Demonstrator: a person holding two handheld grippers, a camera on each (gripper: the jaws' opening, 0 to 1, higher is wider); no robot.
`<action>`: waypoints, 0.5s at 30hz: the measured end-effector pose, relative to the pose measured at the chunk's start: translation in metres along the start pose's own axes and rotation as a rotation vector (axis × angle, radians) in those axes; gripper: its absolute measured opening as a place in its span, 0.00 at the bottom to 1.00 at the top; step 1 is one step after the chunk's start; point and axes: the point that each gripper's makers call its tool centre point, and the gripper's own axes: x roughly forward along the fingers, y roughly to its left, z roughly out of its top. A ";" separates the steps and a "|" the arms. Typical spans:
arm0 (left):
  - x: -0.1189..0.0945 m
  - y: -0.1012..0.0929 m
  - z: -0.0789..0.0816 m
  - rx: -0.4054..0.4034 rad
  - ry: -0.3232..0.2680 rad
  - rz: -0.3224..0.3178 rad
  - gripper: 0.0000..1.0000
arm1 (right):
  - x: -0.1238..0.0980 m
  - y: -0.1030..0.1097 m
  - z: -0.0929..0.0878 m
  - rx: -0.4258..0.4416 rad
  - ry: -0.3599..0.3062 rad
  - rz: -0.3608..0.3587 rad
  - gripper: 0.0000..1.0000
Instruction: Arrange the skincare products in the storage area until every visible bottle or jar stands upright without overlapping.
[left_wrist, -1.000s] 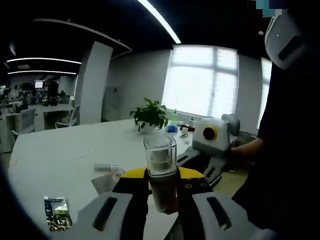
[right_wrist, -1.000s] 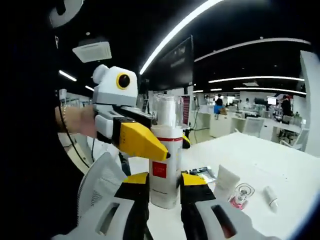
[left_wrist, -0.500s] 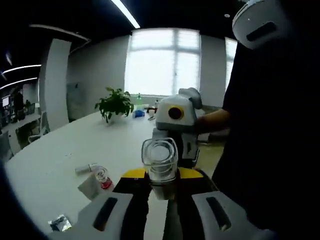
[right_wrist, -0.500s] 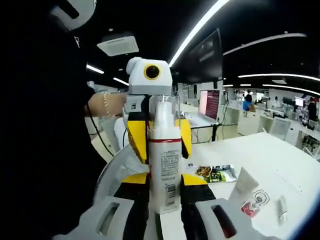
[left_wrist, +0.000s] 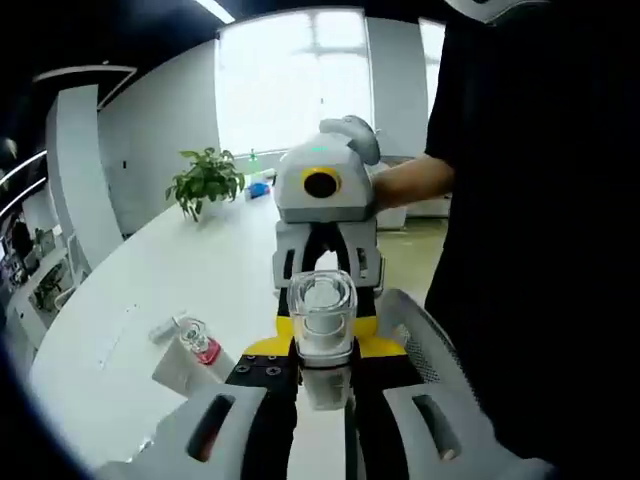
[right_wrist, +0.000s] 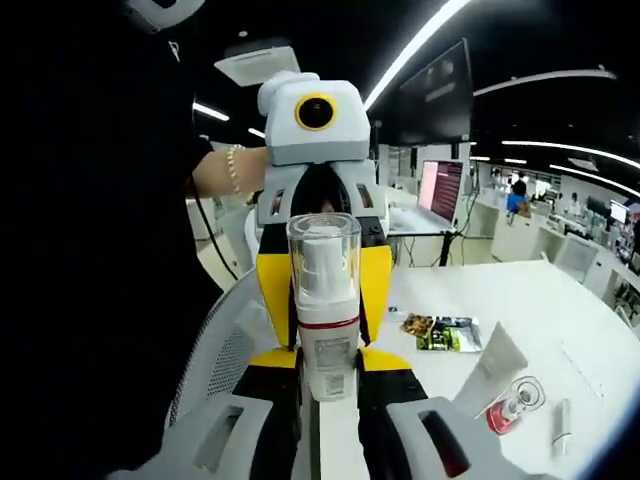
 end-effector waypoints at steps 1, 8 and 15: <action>0.000 0.000 -0.001 0.001 0.003 0.001 0.14 | 0.001 -0.001 -0.001 -0.007 -0.001 -0.006 0.12; 0.008 0.021 -0.011 -0.072 -0.020 0.079 0.15 | 0.003 -0.020 -0.014 -0.001 -0.009 -0.086 0.10; 0.016 0.037 -0.024 -0.161 -0.030 0.168 0.26 | 0.007 -0.044 -0.031 0.052 -0.025 -0.160 0.10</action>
